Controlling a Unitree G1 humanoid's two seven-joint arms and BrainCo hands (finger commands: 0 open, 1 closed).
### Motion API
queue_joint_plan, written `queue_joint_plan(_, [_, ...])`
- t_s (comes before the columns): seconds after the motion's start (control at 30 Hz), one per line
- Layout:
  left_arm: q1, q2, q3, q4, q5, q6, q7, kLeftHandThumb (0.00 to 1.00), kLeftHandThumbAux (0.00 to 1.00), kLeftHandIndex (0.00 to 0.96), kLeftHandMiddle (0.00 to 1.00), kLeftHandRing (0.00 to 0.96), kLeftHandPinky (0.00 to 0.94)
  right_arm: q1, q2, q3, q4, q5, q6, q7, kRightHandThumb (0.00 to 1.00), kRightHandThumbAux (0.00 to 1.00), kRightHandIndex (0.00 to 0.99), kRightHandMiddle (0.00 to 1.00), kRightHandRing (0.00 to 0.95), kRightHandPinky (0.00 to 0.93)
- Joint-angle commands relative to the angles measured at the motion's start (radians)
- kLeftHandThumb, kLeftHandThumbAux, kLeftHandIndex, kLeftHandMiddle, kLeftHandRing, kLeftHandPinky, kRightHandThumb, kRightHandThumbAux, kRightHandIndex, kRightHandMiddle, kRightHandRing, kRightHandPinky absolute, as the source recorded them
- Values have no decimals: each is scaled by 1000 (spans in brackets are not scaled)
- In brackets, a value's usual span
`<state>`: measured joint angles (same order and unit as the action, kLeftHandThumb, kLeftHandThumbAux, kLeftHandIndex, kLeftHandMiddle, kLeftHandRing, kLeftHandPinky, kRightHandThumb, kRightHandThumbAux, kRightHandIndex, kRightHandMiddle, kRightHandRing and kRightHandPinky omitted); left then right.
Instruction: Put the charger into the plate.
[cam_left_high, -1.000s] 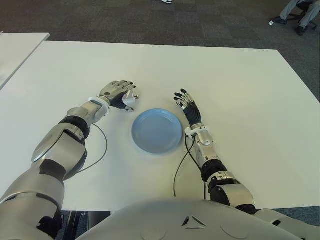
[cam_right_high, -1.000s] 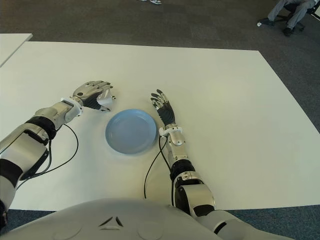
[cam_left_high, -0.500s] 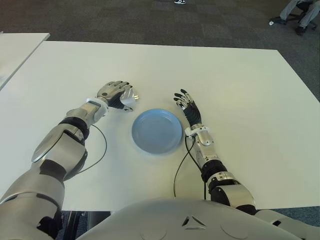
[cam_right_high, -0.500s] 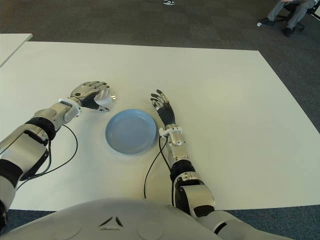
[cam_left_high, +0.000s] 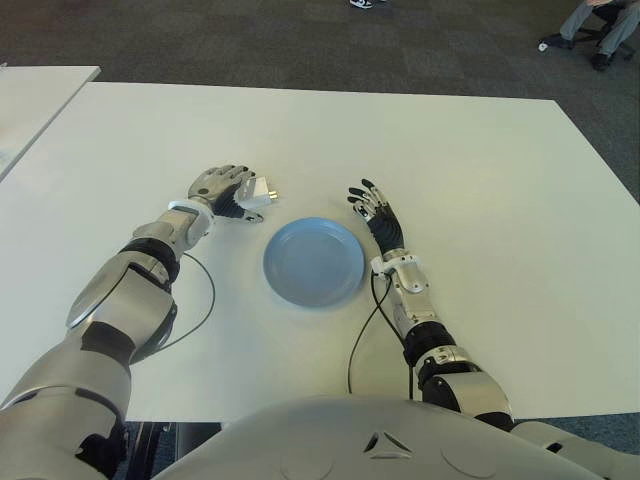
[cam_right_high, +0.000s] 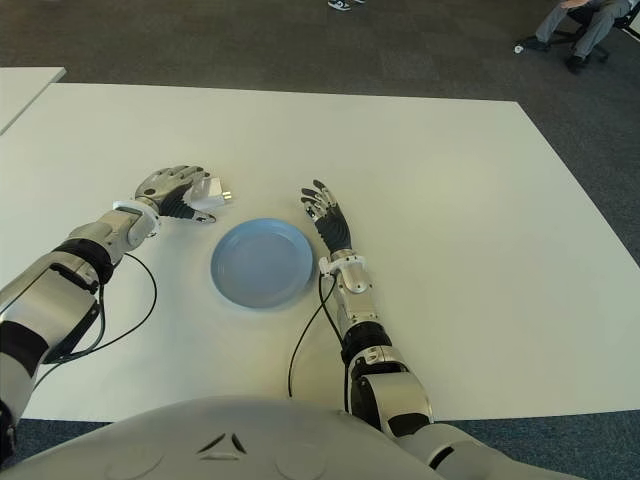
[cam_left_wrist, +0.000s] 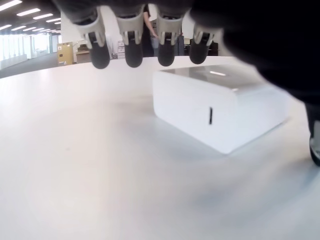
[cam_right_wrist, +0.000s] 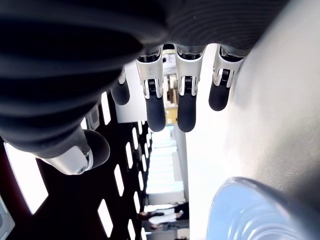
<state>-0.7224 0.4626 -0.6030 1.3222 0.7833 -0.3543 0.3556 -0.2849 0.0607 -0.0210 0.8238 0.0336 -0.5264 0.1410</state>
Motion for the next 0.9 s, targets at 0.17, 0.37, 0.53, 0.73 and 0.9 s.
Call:
queue_joint_plan(0.17, [39, -25, 9, 22, -23, 39, -62, 53, 406, 0, 0, 0, 0, 56, 0, 6, 9, -10, 30, -9, 0, 515, 78, 222, 197, 143])
queue_joint_plan(0.37, [43, -34, 16, 22, -39, 49, -86, 67, 391, 0, 0, 0, 0, 61, 0, 7, 0, -9, 32, -7, 0, 515, 78, 224, 199, 149])
queue_joint_plan(0.53, [42, -43, 18, 22, -48, 62, -104, 79, 387, 0, 0, 0, 6, 62, 0, 6, -2, -7, 33, -3, 0, 517, 77, 226, 201, 153])
queue_joint_plan(0.73, [40, -49, 24, 21, -57, 75, -133, 80, 376, 0, 0, 0, 13, 62, 2, 8, -3, -11, 33, -7, 0, 509, 75, 225, 197, 135])
queue_joint_plan(0.9, [40, -52, 28, 21, -60, 80, -151, 73, 378, 0, 0, 0, 26, 62, 3, 10, -4, -12, 35, -9, 0, 513, 73, 225, 195, 137])
